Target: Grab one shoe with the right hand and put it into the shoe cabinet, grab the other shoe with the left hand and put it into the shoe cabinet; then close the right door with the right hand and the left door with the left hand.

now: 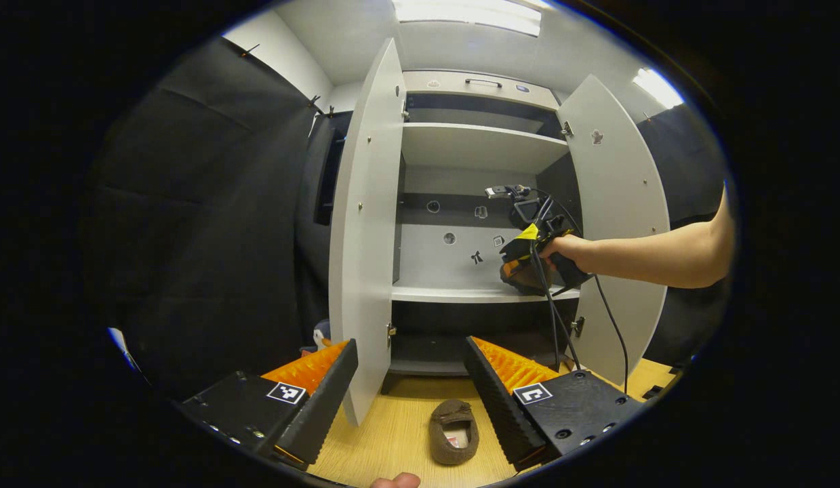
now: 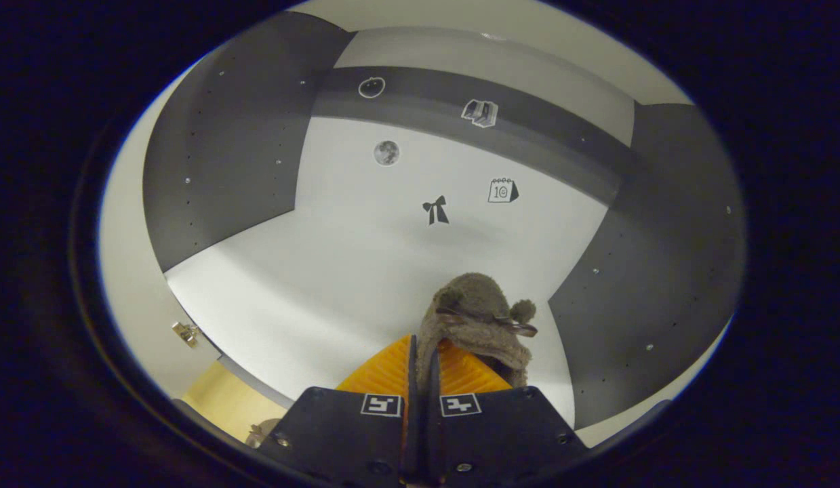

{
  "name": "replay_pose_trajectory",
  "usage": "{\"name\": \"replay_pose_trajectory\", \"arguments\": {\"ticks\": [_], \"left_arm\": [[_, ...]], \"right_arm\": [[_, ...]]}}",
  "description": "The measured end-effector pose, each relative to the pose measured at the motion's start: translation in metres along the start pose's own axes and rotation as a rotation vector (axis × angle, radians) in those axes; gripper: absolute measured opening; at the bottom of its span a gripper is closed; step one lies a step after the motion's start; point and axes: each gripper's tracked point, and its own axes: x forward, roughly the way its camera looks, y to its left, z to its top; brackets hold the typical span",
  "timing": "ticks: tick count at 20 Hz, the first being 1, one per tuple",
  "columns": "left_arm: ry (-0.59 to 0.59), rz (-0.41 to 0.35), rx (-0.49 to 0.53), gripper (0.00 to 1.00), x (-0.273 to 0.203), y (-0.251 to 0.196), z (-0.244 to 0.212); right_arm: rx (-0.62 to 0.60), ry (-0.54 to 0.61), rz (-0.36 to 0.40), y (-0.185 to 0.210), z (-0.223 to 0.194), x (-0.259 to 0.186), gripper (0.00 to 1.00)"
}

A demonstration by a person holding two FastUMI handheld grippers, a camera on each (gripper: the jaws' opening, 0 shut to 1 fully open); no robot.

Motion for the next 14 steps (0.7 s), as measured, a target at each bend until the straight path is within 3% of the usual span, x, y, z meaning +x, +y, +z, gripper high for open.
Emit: {"name": "replay_pose_trajectory", "arguments": {"ticks": [5, 7, 8, 10, 11, 12, 13, 14], "left_arm": [[-0.001, 0.013, -0.023, 0.95, -0.001, 0.004, 0.001], [0.002, 0.011, -0.026, 0.95, 0.000, 0.003, -0.001], [0.004, 0.005, -0.027, 0.95, 0.000, 0.002, -0.001], [0.002, -0.004, -0.025, 0.95, 0.001, -0.002, 0.000], [0.000, -0.011, -0.025, 0.95, 0.001, -0.004, 0.000], [-0.004, -0.017, -0.025, 0.95, 0.000, -0.007, 0.000], [-0.006, -0.025, -0.026, 0.95, 0.001, -0.010, 0.001], [-0.007, -0.031, -0.027, 0.95, 0.001, -0.013, 0.000]], "right_arm": [[-0.004, -0.016, -0.020, 0.001, 0.006, -0.003, 0.16], [-0.005, -0.040, -0.007, 0.003, 0.009, -0.018, 0.32], [-0.013, -0.052, -0.011, 0.001, 0.010, -0.026, 0.47], [-0.027, -0.082, -0.013, -0.001, 0.011, -0.046, 0.57], [-0.027, -0.103, -0.015, -0.002, 0.012, -0.058, 0.49], [-0.019, -0.131, -0.012, -0.002, 0.013, -0.073, 0.49], [-0.004, -0.164, 0.002, 0.000, 0.013, -0.090, 0.57], [0.011, -0.199, 0.004, 0.002, 0.012, -0.110, 0.49]]}}
